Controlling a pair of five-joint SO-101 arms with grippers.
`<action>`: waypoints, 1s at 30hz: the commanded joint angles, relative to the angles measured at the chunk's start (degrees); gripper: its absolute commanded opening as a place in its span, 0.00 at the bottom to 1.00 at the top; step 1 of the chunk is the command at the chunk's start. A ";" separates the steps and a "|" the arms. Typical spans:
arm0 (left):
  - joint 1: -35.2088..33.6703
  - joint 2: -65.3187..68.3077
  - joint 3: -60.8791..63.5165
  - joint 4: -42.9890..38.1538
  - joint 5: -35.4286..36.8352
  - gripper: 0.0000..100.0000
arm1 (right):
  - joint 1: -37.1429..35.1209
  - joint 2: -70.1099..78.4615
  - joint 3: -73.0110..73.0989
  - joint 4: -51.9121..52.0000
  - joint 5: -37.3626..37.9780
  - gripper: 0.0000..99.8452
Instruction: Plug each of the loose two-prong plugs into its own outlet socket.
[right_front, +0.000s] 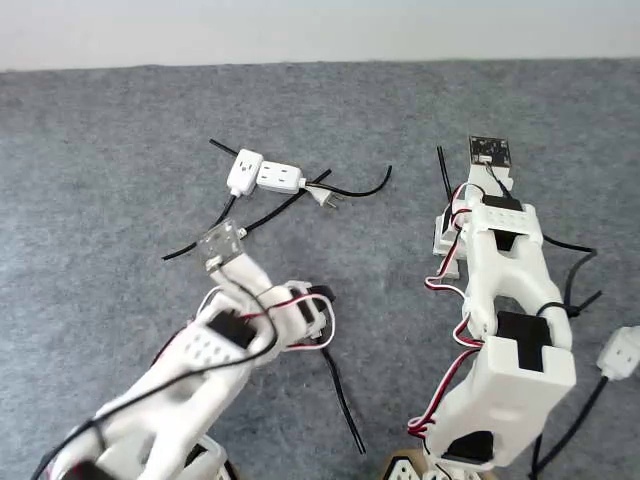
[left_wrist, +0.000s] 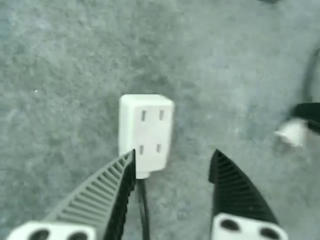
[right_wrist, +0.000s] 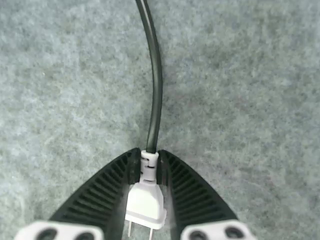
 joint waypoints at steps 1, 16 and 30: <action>-0.53 10.29 -9.54 3.96 1.93 0.29 | -0.75 -0.22 -3.52 0.40 0.62 0.01; -3.43 21.01 -15.60 1.93 2.99 0.30 | -0.75 -0.22 -3.60 0.40 0.70 0.01; -1.93 29.01 -22.99 3.16 -5.80 0.02 | -0.75 -0.22 -3.60 0.48 0.70 0.01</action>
